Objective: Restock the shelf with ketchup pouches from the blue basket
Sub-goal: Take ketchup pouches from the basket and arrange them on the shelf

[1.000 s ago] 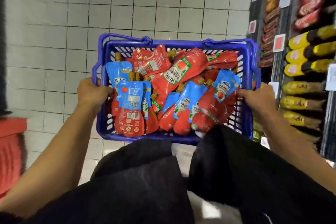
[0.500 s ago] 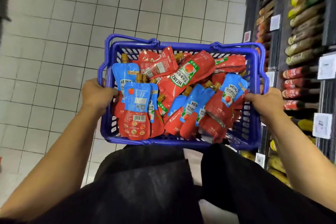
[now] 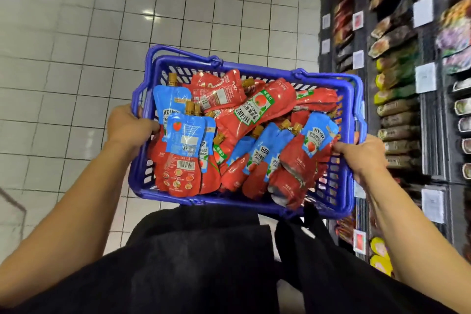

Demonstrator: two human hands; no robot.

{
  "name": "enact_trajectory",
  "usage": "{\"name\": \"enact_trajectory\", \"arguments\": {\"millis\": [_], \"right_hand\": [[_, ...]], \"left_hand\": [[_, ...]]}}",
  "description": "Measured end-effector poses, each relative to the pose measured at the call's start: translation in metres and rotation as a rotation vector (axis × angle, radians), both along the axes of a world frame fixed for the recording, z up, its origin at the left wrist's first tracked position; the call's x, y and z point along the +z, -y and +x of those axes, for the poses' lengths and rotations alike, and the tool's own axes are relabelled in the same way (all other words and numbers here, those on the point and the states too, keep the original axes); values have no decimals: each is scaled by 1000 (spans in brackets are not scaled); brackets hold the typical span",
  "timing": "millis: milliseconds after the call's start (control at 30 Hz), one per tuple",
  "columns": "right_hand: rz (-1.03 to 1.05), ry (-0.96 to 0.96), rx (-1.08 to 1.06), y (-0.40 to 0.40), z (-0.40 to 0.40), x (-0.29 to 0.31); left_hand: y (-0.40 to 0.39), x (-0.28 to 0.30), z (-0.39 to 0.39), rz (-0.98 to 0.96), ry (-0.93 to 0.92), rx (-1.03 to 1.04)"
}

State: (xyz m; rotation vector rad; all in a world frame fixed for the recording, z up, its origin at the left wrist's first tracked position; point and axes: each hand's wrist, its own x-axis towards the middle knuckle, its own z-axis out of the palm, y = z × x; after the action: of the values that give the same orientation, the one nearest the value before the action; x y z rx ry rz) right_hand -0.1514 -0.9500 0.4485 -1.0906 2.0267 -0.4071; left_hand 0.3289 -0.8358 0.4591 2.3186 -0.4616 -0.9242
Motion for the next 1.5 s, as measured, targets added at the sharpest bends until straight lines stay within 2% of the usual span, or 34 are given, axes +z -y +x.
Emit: {"name": "enact_trajectory", "arguments": {"millis": [267,533,700,767,833,900,1100,1267,1500], "right_hand": [[-27,89,61,164,38,-8],[29,41,77,342,70,-2],[-48,15,65,449,104,3],[-30,28,18,489,119,1],[-2,-47,-14,530,130,-2],[0,-106,-33,558,141,-1],[-33,-104,-108,647,170,-4],[-28,-11,-312,706,180,-25],[55,56,-564,776,175,-64]], "left_hand": [[157,-2,24,87,57,34],[319,8,57,75,52,49],[428,0,93,64,21,32],[483,-9,111,58,13,-7],[546,-18,132,60,-24,-41],[600,-19,149,79,19,-108],[770,-12,187,64,51,-274],[905,-7,182,55,121,-428],[1056,-39,141,139,136,-586]]}}
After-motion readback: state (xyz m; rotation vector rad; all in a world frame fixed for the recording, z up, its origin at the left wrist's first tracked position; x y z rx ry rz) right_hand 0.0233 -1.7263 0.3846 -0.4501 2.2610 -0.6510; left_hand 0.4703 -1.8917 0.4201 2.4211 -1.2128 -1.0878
